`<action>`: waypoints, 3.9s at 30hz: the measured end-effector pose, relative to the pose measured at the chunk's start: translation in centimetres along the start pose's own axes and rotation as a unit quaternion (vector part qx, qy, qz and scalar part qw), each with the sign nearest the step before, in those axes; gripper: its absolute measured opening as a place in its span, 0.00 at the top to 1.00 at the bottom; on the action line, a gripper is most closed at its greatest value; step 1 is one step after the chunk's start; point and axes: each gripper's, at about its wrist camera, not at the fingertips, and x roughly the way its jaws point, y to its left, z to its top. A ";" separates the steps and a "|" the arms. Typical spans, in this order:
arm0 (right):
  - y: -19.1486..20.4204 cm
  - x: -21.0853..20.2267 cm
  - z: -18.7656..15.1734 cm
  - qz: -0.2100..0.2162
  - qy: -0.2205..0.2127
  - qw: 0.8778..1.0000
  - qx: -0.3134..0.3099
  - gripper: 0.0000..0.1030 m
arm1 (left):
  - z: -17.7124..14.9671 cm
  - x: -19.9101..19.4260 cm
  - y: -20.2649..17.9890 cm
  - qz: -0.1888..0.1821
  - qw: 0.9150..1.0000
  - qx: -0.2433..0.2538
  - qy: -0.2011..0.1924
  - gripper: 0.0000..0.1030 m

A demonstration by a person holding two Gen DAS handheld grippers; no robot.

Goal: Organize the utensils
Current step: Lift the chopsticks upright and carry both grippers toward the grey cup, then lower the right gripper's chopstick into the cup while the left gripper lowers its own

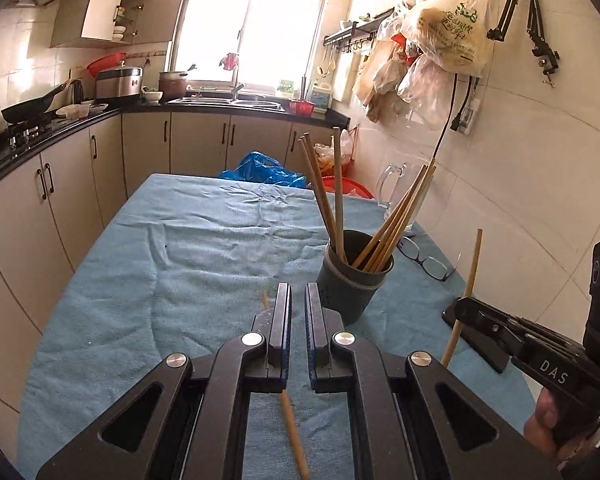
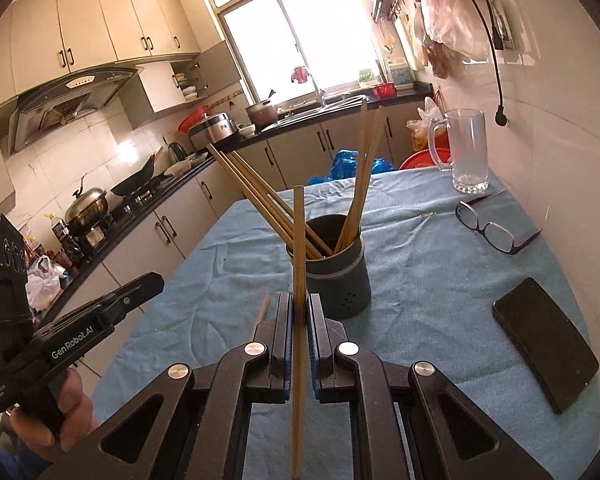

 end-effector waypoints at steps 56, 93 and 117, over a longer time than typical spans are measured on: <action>-0.5 -2.0 0.8 -0.020 -0.025 0.999 0.011 0.92 | 1.5 0.1 -1.0 -0.014 1.000 0.001 0.019 0.94; -0.8 -4.6 5.4 -0.010 -0.092 0.996 0.018 0.92 | 6.2 -1.3 -3.9 -0.036 0.999 0.026 -0.013 0.94; -1.6 -2.7 12.3 -0.051 -0.164 0.984 0.049 0.92 | 12.7 3.2 -5.5 -0.050 0.996 0.012 -0.068 0.94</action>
